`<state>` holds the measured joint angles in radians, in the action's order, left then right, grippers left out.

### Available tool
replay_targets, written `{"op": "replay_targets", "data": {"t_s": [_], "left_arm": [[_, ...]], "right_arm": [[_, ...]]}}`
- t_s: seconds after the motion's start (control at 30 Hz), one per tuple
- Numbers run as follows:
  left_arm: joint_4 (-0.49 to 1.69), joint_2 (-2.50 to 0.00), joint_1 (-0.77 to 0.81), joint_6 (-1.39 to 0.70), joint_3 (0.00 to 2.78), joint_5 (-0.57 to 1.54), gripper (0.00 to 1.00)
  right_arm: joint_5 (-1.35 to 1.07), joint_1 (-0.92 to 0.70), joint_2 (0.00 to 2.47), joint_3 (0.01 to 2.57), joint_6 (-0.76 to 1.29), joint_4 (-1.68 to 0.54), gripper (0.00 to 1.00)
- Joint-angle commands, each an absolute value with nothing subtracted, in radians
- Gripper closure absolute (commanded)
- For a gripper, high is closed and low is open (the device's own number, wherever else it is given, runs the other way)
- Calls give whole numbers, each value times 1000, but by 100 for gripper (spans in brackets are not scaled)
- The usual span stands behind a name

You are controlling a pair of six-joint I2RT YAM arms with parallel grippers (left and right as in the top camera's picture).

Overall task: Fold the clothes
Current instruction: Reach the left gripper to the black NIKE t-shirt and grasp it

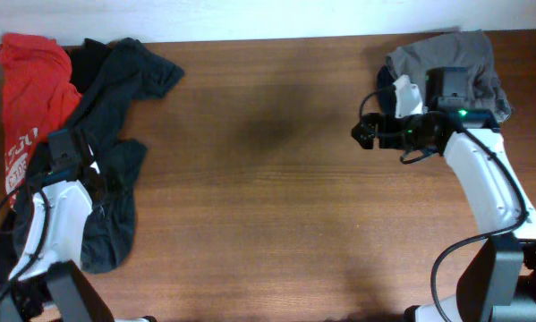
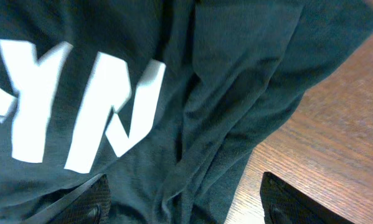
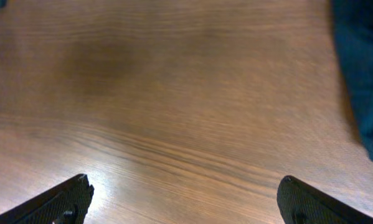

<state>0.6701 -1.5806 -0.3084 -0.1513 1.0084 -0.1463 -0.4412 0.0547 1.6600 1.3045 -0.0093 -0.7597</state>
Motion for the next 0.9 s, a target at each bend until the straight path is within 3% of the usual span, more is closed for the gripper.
{"op": "replay_targets", "data": {"t_s": [0.0, 0.17, 0.3, 0.47, 0.63, 0.87], "left_arm": [[678, -1642, -311, -160, 1018, -113, 23], [714, -1713, -311, -160, 1018, -85, 25], [724, -1751, -311, -160, 1018, -82, 35], [723, -1760, -311, -160, 1018, -63, 61], [709, -1760, -311, -161, 1018, -60, 99], [706, -1755, -295, -160, 1127, 164, 99]], "right_arm": [[-460, 4, 1658, 1324, -22, -742, 1], [-448, -28, 1658, 1324, -22, -743, 1], [-448, -27, 1658, 1324, -22, -745, 1], [-448, -27, 1658, 1324, -22, -748, 1], [-448, -27, 1658, 1324, -22, -747, 0], [-449, -27, 1658, 1324, -22, -747, 0]]}}
